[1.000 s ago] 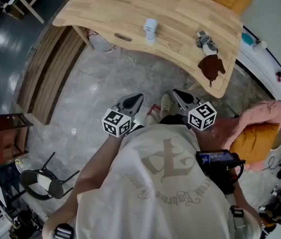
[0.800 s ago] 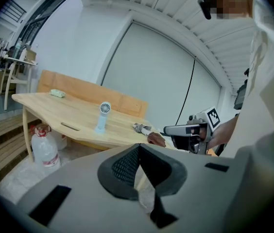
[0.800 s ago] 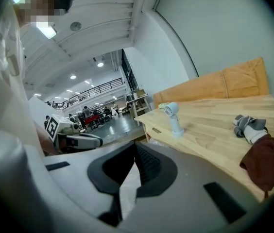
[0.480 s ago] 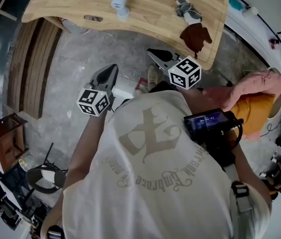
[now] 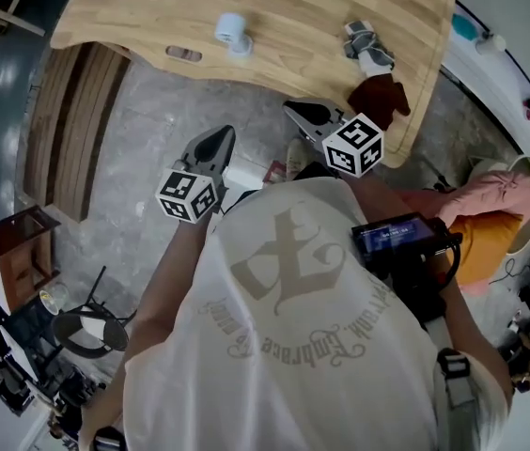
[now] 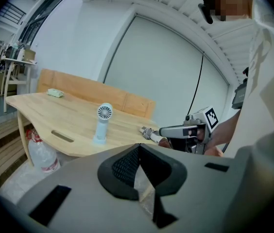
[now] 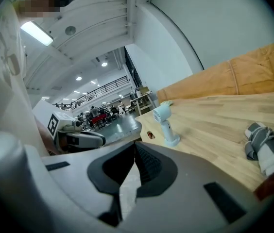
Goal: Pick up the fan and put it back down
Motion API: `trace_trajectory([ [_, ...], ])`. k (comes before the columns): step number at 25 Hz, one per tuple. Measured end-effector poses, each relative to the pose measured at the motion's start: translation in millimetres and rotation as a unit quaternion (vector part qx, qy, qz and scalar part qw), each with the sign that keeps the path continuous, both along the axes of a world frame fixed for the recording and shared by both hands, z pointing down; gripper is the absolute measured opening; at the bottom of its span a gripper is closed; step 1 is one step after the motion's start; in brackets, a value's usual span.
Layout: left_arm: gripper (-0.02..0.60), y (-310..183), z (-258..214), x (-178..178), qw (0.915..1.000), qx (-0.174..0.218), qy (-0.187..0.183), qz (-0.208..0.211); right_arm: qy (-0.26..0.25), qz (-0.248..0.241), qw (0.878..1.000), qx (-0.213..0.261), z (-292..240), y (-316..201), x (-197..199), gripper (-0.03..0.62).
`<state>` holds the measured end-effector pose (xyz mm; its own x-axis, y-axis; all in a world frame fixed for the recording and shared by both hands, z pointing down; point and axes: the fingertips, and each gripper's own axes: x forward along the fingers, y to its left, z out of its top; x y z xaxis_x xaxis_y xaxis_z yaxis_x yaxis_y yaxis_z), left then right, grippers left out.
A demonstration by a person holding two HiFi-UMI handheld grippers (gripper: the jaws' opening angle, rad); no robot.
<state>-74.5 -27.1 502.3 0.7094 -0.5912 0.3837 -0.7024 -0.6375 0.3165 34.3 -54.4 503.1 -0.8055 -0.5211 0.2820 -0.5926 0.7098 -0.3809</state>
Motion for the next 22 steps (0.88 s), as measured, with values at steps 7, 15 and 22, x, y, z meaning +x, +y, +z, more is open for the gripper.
trace_trajectory([
  [7, 0.011, -31.8, -1.1, 11.7, 0.9996, -0.004, -0.01, -0.026, 0.02, -0.054, 0.998, 0.002, 14.8, -34.8, -2.9, 0.015],
  [15, 0.011, -37.5, -0.3, 14.5, 0.997, -0.026, -0.012, -0.071, 0.038, -0.097, 0.995, 0.0, 21.8, -79.8, -9.4, 0.015],
  [22, 0.011, -37.1, -0.4, 5.1, 0.9945, -0.033, -0.022, -0.097, 0.048, -0.112, 0.993, -0.001, 27.5, -111.1, -16.3, 0.017],
])
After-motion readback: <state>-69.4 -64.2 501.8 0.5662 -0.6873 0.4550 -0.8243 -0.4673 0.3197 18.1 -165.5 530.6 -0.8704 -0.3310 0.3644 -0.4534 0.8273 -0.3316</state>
